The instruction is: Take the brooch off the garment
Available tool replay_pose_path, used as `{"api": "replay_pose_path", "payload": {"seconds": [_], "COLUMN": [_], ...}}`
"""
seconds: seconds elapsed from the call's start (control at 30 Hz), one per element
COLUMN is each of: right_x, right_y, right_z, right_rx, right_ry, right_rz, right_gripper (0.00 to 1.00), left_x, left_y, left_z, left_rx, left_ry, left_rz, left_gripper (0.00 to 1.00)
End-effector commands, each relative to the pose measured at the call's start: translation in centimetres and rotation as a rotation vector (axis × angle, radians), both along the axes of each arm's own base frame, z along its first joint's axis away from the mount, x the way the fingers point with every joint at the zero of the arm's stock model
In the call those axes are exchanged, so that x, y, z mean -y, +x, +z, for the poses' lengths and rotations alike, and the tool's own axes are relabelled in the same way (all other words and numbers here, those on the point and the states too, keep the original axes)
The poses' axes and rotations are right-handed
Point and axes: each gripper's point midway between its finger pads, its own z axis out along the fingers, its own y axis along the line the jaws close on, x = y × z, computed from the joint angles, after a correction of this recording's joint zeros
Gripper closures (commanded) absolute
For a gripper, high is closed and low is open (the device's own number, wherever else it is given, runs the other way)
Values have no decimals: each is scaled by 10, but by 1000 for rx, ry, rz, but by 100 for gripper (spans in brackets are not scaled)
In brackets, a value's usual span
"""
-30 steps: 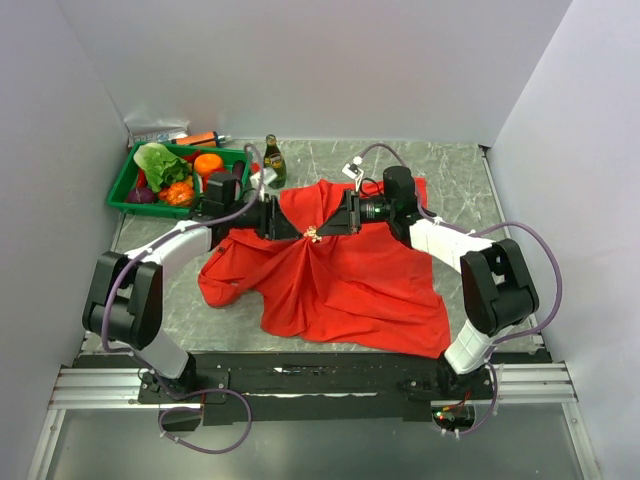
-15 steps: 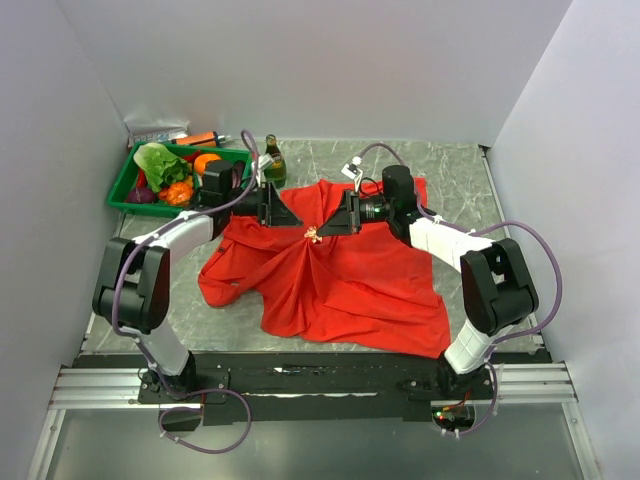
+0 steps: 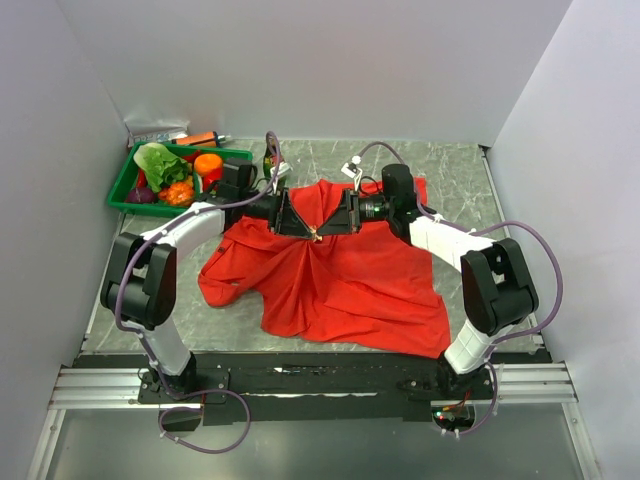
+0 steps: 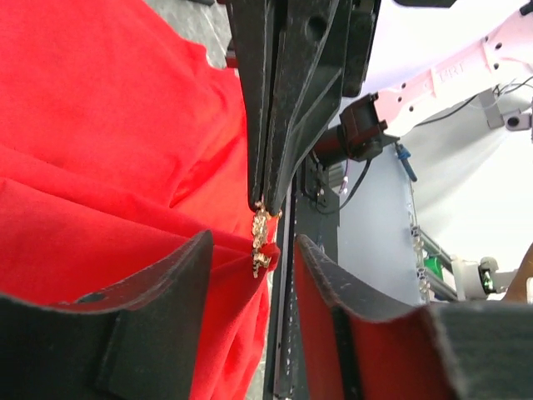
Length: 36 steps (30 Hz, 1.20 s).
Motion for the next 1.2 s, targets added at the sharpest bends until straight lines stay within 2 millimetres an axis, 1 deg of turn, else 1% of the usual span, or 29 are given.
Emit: {"api": "replay_pose_path", "payload": {"seconds": [0.0,0.2,0.4,0.53,0.83,0.87,0.97,1.0,1.13,1.17], "right_x": [0,-1,-1,-1,-3,-3,-4,-4,-7,-8], "right_y": [12,11,10,9,7,7,5,4,0,-1], "right_z": [19,15,13,12,11,10,11,10,11,11], "right_rx": [76,64,49,43,10,4,1,-2,7,7], "right_ry": [20,13,8,6,15,14,19,18,16,16], "right_rz": [-13,-10,-7,-4,8,9,23,26,52,55], "right_gripper": [100,100,100,100,100,100,100,100,100,100], "left_x": [3,7,12,14,18,17,15,14,12,14], "left_y": [-4,-1,3,9,11,19,25,31,37,40], "left_z": [8,6,5,-2,-11,-10,-7,-9,-11,-9], "left_rx": [84,113,133,139,235,272,312,315,280,285], "left_ry": [-12,-2,9,50,119,134,142,157,171,162], "left_rz": [-58,-47,-14,30,57,95,151,181,240,254], "left_gripper": [55,62,67,72,77,78,78,79,79,78]}}
